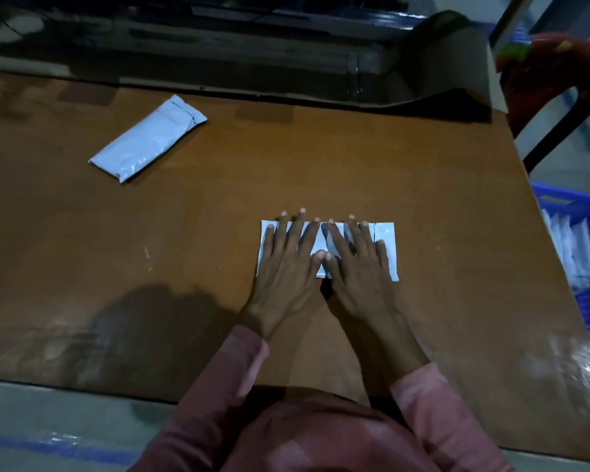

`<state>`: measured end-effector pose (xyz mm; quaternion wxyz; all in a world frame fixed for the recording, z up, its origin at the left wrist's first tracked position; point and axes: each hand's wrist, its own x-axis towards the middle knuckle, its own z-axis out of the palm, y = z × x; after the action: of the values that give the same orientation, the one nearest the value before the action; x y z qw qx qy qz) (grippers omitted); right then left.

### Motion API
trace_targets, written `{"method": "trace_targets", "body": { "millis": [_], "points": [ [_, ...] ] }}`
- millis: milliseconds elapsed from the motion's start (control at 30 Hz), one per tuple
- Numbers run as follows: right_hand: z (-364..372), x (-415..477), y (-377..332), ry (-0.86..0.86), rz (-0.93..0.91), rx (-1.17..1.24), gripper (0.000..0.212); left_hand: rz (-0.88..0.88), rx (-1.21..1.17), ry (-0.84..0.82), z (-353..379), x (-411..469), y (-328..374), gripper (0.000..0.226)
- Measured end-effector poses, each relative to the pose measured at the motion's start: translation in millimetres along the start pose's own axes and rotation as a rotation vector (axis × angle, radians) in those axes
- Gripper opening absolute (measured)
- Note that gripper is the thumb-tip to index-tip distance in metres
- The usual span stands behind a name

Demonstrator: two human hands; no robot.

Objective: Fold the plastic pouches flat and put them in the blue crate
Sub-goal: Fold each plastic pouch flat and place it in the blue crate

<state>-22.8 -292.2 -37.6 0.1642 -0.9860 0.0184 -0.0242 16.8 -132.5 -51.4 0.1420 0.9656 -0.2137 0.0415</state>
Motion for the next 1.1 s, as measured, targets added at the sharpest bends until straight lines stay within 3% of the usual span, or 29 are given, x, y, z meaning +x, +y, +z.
{"method": "trace_targets", "body": {
  "millis": [233, 467, 733, 1000, 1100],
  "points": [
    [20.0, -1.0, 6.1, -0.022, -0.007, -0.297, 0.063, -0.007, 0.052, -0.020, 13.5, -2.5, -1.9, 0.060],
    [20.3, 0.7, 5.6, 0.048, 0.018, -0.257, 0.060, -0.019, 0.061, -0.042, 16.9, -0.6, -3.4, 0.059],
    [23.4, 4.3, 5.9, 0.009, 0.055, -0.223, 0.066, -0.029, 0.070, -0.053, 16.5, 0.4, -1.8, 0.059],
    [15.7, 13.3, 4.5, -0.137, 0.088, -0.121, 0.067, 0.008, 0.048, -0.051, 17.5, 3.6, -6.5, 0.058],
    [8.9, 6.0, 0.1, -0.083, 0.039, -0.129, 0.064, 0.023, 0.053, -0.053, 16.1, 1.6, -8.6, 0.059]
  ]
}}
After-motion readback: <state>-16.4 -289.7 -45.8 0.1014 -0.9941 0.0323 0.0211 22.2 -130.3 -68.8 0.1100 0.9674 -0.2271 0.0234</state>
